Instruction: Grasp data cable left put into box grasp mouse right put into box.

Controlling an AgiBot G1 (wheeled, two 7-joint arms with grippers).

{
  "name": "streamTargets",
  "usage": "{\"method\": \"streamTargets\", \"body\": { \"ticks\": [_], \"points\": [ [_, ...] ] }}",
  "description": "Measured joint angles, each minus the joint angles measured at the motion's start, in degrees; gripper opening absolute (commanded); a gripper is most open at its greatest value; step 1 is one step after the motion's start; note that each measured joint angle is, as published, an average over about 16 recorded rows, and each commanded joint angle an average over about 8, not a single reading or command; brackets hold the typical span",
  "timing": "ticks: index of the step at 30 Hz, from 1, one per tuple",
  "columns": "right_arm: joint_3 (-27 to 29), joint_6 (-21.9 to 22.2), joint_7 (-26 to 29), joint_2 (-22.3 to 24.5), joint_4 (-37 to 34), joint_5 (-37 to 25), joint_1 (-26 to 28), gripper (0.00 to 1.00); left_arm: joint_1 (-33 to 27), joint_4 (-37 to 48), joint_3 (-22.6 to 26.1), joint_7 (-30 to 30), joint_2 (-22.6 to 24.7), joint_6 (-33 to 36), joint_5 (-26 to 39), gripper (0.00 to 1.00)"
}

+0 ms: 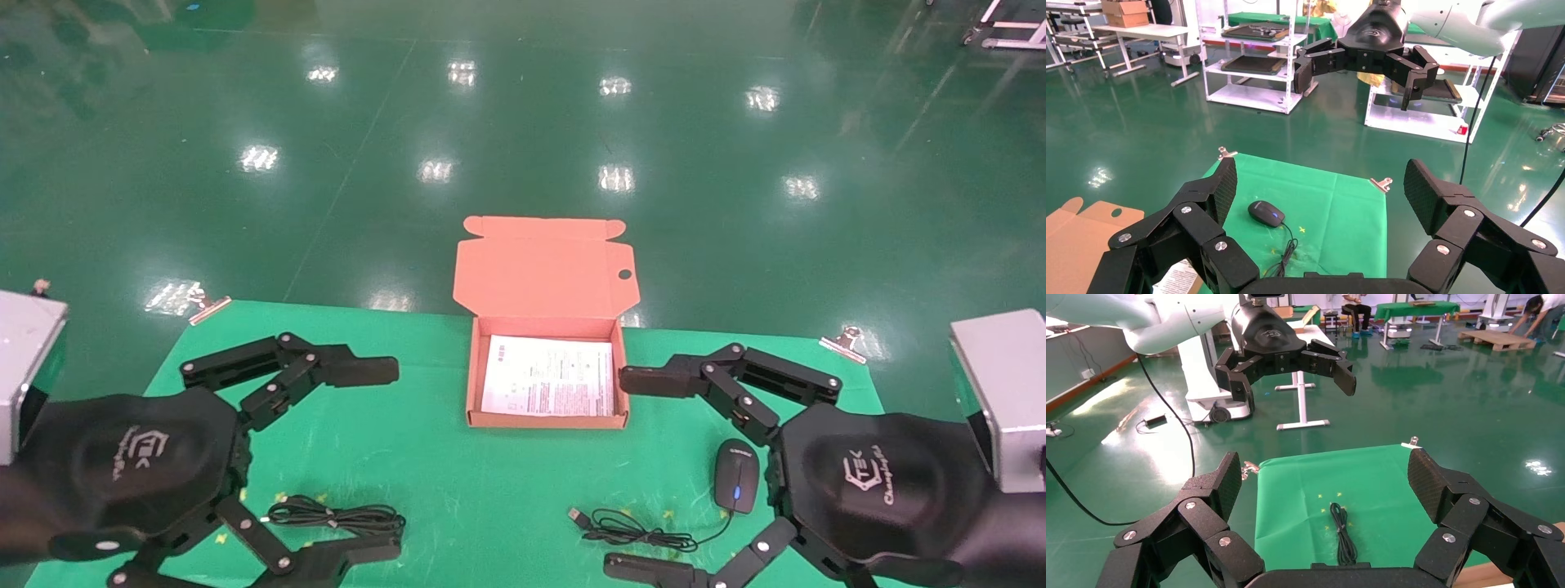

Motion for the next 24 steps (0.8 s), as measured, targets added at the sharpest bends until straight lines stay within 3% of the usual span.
{"method": "streamTargets", "body": {
  "ticks": [15,24],
  "points": [
    [-0.35,-0.01,-0.22,0.14,0.27,-1.15,0.37,1.0,-0.4,-0.25,0.37,0.14,0.07,0.06,0.93,1.0],
    [-3.15,-1.44,-2.69,0.42,1.75,-9.16,4.18,1.0,-4.46,-1.43,4.02,-1.34,1.01,0.49,8.91,1.0]
  ]
}}
